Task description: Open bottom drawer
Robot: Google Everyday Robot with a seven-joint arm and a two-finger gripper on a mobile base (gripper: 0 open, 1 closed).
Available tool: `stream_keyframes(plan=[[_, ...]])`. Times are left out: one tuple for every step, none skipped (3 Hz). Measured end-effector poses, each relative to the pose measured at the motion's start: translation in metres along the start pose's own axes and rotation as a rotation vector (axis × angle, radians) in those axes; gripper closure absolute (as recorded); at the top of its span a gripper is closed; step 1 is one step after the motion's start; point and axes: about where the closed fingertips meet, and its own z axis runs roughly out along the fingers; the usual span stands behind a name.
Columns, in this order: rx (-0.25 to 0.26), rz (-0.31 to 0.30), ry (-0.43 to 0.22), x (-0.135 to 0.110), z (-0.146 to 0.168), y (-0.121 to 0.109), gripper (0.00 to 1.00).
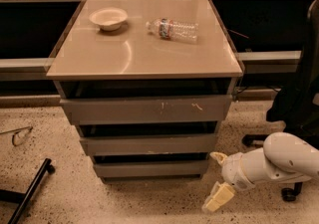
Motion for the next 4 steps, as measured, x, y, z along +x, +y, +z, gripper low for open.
stream_keyframes(plan=[[-0.048, 0.025, -0.002, 0.017, 0.022, -0.002, 0.0], [-0.111, 0.043, 0.009, 0.058, 0.073, -0.014, 0.0], [-0.177, 0.062, 0.001, 0.095, 0.125, -0.021, 0.0], [-0.245, 0.084, -0.051, 0.114, 0.163, -0.022, 0.0]])
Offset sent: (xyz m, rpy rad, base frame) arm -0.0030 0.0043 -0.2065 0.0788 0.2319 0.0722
